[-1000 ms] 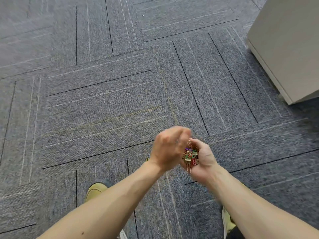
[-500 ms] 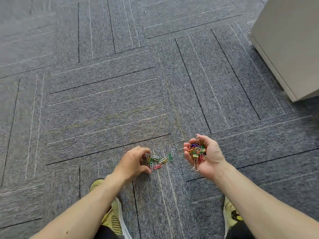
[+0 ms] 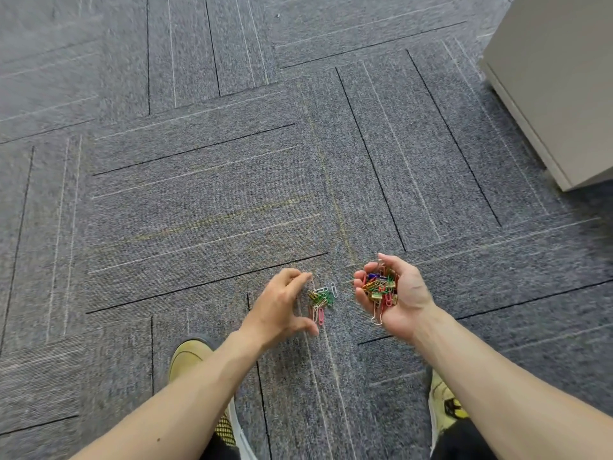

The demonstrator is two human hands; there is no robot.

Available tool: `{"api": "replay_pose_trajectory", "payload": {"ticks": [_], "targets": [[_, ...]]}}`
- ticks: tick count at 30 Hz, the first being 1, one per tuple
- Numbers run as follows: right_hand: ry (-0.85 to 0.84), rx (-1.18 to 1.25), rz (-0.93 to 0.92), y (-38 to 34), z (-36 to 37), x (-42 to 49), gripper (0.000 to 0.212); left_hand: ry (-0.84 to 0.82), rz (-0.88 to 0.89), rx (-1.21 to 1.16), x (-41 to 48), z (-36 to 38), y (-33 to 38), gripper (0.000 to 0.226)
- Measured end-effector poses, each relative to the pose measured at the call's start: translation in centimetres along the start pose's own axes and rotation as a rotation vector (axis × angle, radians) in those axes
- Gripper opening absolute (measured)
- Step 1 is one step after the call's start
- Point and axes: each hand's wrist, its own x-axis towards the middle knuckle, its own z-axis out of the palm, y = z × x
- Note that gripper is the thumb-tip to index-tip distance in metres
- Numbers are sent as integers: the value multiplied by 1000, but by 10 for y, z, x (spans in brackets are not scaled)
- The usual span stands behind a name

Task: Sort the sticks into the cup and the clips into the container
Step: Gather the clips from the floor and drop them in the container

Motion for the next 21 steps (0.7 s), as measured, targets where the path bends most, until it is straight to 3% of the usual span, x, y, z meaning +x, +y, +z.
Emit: {"api": "replay_pose_trajectory", "payload": {"ticks": [3,12,21], "targets": [[17,-10,3,0,0,-1,30,-27,1,82,-2,9,4,107],[17,-28,4,0,-4,0,29,106,30,22,8,19,26,46],[42,-85,-14,3,-8,3,29,-83,-81,106,34,-1,45,20]]}}
